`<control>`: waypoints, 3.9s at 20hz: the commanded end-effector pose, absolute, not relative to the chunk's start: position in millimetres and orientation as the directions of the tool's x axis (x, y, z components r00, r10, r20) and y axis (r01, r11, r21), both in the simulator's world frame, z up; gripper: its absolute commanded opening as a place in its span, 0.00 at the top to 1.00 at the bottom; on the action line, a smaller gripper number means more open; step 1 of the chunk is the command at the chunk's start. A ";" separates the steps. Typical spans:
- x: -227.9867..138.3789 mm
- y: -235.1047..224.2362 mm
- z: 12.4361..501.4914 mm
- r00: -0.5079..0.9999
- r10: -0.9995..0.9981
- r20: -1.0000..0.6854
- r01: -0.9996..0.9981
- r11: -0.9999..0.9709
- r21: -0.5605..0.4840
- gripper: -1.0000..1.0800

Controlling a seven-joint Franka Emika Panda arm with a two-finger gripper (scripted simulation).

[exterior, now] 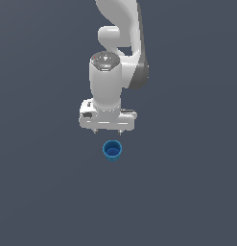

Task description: Pick up the object and move it to a goal position.

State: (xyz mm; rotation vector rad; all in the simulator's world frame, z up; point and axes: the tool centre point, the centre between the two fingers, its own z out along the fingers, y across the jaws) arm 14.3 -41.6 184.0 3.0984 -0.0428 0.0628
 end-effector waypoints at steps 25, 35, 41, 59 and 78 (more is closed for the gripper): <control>12.9 -45.7 173.0 0.986 -0.156 0.065 -0.161 -0.985 0.069 0.38; 7.8 -40.9 149.6 0.925 -0.366 0.103 -0.374 -0.924 0.082 0.38; 4.2 -38.7 136.7 0.863 -0.487 0.134 -0.500 -0.862 0.082 0.38; -6.6 -35.4 107.8 0.588 -0.771 0.243 -0.800 -0.599 0.033 0.38; -9.9 -35.3 99.8 0.462 -0.841 0.281 -0.875 -0.483 -0.008 0.38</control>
